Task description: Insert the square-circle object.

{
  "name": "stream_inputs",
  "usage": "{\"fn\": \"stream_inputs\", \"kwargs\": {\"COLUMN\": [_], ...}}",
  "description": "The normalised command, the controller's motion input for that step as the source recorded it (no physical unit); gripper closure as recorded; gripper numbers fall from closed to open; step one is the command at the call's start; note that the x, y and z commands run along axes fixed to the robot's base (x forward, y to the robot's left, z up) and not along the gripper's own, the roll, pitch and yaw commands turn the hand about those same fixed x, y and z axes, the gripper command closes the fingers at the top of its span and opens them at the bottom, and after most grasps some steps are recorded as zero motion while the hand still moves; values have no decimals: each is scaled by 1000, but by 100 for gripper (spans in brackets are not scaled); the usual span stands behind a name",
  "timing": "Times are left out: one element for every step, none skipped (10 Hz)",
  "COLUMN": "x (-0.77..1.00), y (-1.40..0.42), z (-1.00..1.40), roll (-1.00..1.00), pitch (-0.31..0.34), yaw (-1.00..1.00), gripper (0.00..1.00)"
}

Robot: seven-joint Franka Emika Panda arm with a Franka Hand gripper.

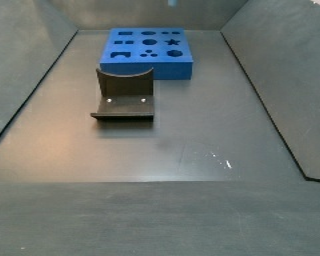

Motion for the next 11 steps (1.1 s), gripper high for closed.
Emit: {"fn": "stream_inputs", "kwargs": {"x": [-20,-17,0,0,3,0,0,0,0,0,0], "y": [-94,-114,-191,-246,-254,-243,-206,-189,-174,-160,-154], "z": [-494,-480,-343,-260,-240,-209,-86,-49,-37,-43,-46], "roll": [-14,-9,0,0,0,11,56,74,87,96,100], "pitch": [-179,-171,-66,0,0,0,4,14,23,27,29], "yaw": [-1000,-1000,-994,-974,-969,-971,-966,-963,-963,-963,-966], "gripper": [100,100,100,100,100,100,100,100,100,100,100]}}
